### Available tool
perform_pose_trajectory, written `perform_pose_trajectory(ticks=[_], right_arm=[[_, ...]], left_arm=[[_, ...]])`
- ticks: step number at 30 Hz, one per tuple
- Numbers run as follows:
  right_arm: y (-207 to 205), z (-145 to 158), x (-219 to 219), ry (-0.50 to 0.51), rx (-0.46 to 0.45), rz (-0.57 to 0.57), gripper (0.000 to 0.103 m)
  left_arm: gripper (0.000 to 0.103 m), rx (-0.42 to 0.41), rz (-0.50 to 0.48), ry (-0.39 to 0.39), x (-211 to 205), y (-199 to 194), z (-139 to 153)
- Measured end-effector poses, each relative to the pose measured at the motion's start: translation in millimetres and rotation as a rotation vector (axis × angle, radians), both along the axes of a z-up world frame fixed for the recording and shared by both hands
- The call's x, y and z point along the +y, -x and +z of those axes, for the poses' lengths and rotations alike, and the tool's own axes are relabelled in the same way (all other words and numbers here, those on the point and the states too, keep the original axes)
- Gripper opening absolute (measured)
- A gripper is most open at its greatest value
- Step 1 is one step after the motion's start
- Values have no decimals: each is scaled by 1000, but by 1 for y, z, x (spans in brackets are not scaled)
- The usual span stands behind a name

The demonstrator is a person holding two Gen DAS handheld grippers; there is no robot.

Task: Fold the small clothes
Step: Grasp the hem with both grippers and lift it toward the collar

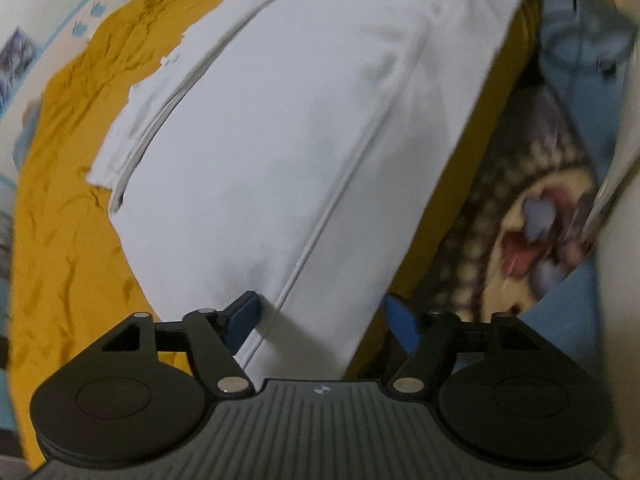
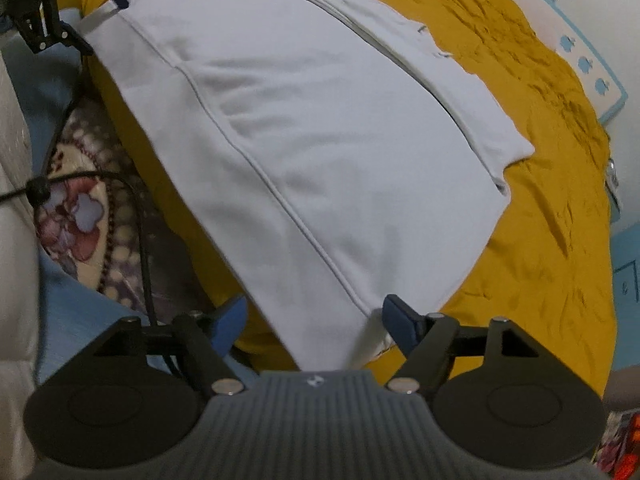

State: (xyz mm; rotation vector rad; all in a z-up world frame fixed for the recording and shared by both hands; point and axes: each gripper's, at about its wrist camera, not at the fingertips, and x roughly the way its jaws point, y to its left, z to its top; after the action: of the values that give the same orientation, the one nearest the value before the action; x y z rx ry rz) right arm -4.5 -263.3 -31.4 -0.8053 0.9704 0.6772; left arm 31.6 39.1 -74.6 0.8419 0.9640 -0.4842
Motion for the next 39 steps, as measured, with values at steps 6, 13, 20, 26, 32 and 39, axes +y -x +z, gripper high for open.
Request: perform_pose_trajectory(ticks=[6,13,20,26,32,39], right_arm=[[6,-26,11,89,-13,123,78],[9,-39,16,161,-53,172,68],[9,-1,6,71,-82,132,0],[2,44,3,4,-198,68,0],[-47,75,4,-93,-294,-61,0],[-133,60,20,-139,-283,-158,0]], left_arm=[[92,-71,-92,-175,-14,15,-31],[47,-128,-8,-121,-5,17,-19],[10,-188,86,-10,3,15,22],[9,-261,198,133,13,-1,64],[9,-278,309,276,29,-55,92],[10,-216,401,322,42,-134,73]])
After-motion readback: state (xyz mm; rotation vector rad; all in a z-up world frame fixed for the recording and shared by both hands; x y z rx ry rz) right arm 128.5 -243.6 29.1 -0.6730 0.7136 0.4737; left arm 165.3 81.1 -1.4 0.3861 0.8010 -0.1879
